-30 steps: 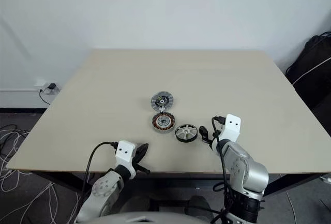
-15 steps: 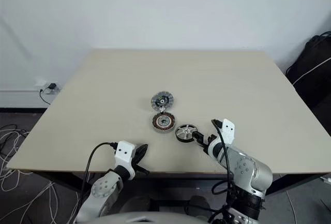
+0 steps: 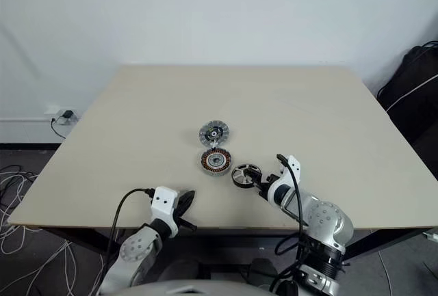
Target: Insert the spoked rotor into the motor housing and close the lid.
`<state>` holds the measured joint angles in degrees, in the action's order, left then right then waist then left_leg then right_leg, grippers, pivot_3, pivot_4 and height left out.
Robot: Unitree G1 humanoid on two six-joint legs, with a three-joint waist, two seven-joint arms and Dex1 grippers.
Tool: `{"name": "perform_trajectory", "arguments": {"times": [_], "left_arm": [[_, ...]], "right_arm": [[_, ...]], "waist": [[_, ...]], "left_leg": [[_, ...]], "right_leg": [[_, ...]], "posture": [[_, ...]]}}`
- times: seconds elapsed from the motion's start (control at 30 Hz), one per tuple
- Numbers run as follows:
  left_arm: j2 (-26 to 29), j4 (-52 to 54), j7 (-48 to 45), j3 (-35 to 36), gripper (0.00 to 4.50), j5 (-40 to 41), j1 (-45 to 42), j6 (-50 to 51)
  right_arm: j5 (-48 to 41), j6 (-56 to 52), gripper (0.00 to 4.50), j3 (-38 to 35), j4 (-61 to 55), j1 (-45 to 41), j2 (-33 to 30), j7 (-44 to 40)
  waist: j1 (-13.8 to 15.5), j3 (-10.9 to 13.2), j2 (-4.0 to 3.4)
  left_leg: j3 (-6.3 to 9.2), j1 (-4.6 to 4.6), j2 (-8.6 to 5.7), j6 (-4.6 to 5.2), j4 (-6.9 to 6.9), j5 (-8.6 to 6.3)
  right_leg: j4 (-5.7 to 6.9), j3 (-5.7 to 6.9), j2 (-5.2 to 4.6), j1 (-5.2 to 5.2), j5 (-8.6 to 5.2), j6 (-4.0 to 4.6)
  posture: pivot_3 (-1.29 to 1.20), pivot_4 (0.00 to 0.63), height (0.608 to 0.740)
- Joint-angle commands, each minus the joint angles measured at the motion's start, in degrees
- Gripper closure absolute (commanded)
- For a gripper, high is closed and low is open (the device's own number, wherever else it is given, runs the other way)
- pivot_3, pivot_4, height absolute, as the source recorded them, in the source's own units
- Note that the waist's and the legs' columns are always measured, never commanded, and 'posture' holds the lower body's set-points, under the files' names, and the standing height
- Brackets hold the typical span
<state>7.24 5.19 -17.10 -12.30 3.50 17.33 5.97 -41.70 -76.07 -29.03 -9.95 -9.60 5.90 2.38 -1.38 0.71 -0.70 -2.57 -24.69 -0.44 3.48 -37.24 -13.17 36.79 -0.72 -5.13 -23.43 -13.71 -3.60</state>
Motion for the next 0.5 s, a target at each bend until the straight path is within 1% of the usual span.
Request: {"name": "perform_trajectory", "arguments": {"times": [0.03,0.07,0.23,0.37,0.43,0.5], "left_arm": [[0.2,0.7,-0.5,0.2,4.50,0.3,-0.6,-1.0],[0.2,0.7,-0.5,0.2,4.50,0.3,-0.6,-1.1],[0.1,0.8,-0.6,0.4,4.50,0.2,-0.5,-1.0],[0.0,1.4,-0.4,0.5,4.50,0.1,-0.3,-0.5],[0.0,1.7,-0.4,0.4,4.50,0.1,-0.2,-0.2],[-0.1,1.8,-0.4,0.3,4.50,0.1,-0.2,-0.1]], "right_arm": [[-2.7,2.0,0.40,1.7,1.7,-0.3,8.2,0.4],[-3.2,2.3,0.62,1.5,2.5,-0.3,8.2,0.3],[-5.1,3.7,2.25,1.6,5.1,0.2,7.2,1.0],[-7.2,3.7,3.57,1.6,4.7,0.9,6.4,2.0],[-9.0,3.5,4.04,1.3,3.9,1.5,6.1,3.0],[-11.1,3.4,4.05,0.6,2.7,1.9,6.1,4.2]], "waist": [[0.0,0.0,-0.02],[0.0,0.0,-0.01],[0.0,0.1,-0.03],[-0.1,0.0,-0.01],[-0.1,0.0,0.00],[-0.1,0.0,-0.01]], "left_leg": [[0.00,0.00,0.00,0.00,0.00,0.00],[0.00,0.00,0.00,0.00,0.00,0.00],[0.00,-0.01,0.00,0.01,0.01,0.00],[0.00,0.00,0.01,0.01,0.02,0.00],[0.01,0.02,0.01,0.01,0.02,0.00],[0.01,0.01,0.01,0.01,0.02,0.00]], "right_leg": [[0.00,0.00,0.00,0.00,0.00,0.00],[0.00,0.00,-0.01,0.00,0.00,0.00],[-0.02,-0.01,-0.01,0.00,0.00,0.00],[-0.02,-0.01,-0.02,0.01,0.00,0.00],[-0.02,-0.01,-0.04,0.03,0.00,-0.01],[-0.01,0.01,-0.08,0.04,0.00,-0.01]], "posture": [[0.00,0.000,0.740],[0.00,0.000,0.740],[0.00,0.000,0.740],[0.00,0.000,0.740],[0.00,0.000,0.740],[0.00,0.000,0.740]]}}
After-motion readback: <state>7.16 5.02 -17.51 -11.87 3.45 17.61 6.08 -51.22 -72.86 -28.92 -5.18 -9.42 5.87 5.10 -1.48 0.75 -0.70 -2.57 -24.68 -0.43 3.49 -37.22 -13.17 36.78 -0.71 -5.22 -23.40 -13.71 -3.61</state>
